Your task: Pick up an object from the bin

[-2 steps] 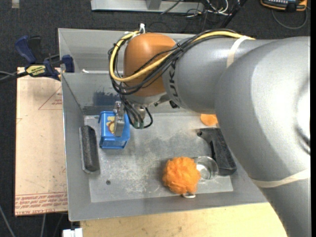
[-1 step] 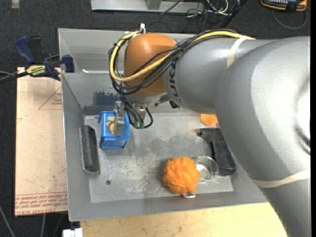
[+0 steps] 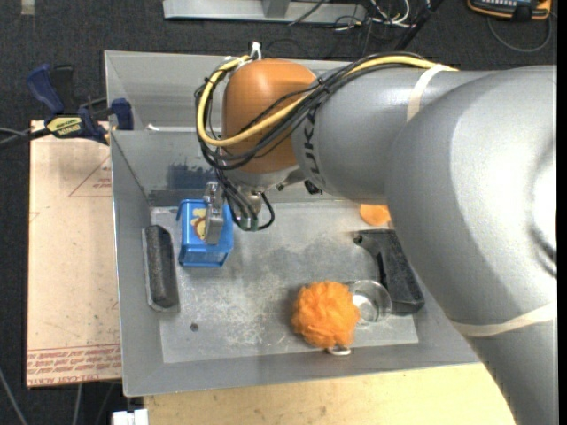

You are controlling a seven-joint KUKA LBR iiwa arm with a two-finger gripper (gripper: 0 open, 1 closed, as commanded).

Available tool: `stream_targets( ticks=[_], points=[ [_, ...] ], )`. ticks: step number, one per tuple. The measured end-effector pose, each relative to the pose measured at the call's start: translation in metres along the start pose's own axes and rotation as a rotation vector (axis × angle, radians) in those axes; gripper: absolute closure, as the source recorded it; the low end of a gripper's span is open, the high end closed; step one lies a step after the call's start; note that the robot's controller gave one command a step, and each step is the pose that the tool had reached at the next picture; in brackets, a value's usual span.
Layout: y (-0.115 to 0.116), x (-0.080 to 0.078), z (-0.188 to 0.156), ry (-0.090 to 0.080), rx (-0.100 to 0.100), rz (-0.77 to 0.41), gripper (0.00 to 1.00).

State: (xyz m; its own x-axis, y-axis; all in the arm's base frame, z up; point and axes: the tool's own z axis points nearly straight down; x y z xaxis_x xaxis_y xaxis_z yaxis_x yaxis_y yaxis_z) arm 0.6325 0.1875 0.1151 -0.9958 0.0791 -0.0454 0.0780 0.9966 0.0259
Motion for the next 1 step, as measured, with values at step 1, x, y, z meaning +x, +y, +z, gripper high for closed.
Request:
stream_targets(
  ticks=[1],
  points=[
    [0.0000,0.0000,0.0000,0.000,0.000,0.000,1.00]
  ],
)
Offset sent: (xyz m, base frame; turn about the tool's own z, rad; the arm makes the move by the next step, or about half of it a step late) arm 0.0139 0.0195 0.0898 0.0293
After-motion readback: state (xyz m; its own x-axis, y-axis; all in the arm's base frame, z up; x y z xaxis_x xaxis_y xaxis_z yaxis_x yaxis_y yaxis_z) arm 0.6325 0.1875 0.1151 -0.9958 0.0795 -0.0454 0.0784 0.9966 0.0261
